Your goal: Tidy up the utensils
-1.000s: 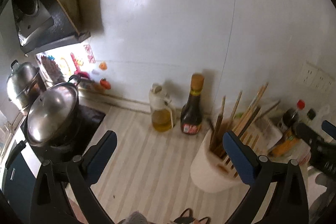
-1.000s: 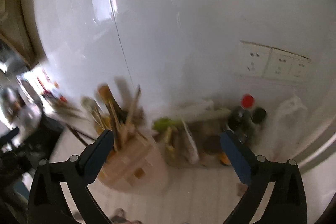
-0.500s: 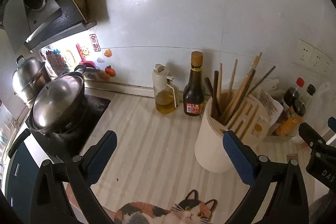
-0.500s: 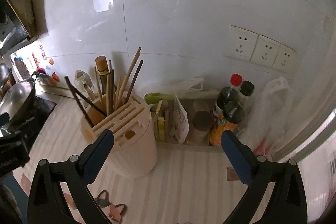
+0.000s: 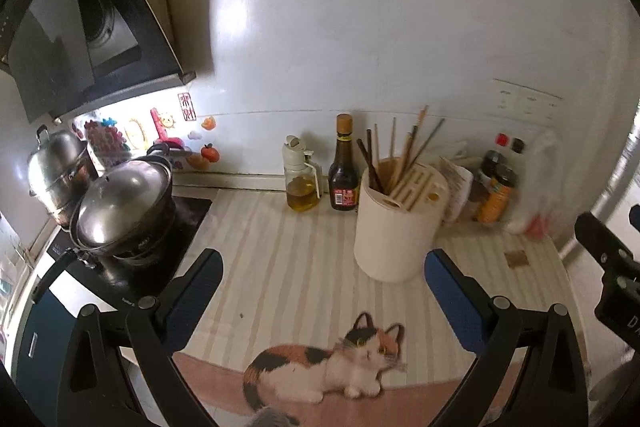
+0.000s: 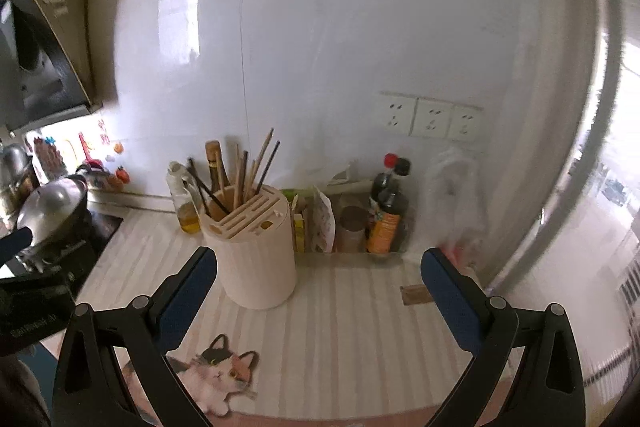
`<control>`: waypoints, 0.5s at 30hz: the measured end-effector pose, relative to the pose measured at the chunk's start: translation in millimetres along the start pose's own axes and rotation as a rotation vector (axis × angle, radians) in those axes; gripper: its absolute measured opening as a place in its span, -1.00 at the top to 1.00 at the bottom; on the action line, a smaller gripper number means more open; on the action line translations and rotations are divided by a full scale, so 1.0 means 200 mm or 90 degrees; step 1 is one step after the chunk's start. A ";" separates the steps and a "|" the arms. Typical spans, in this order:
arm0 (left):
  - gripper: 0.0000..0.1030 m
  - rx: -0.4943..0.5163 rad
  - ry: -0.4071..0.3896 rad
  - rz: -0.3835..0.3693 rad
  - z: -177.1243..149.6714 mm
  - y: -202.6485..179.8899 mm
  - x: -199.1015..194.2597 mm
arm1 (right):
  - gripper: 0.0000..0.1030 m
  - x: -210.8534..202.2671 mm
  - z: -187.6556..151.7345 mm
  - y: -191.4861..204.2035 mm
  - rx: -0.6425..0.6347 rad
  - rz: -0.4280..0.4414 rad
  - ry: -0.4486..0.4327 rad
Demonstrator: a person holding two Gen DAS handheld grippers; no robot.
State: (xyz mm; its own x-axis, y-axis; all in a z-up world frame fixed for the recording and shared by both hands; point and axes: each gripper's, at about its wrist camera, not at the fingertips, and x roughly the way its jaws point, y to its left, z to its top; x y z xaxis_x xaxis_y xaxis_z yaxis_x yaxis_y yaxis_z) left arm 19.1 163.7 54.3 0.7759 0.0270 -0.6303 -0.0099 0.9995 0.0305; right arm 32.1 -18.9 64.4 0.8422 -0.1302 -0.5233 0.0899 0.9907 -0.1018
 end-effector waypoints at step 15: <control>-1.00 0.003 -0.061 -0.018 -0.18 0.14 -0.65 | -1.00 -0.92 -0.18 0.07 0.026 -0.033 -0.083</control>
State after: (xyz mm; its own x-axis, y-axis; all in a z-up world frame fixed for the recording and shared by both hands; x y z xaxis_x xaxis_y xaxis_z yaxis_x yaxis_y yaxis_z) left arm -105.5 188.5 109.3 0.8324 -0.0028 -0.5542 0.0154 0.9997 0.0181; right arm -141.1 18.3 129.4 0.8977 -0.1778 -0.4031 0.1543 0.9839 -0.0902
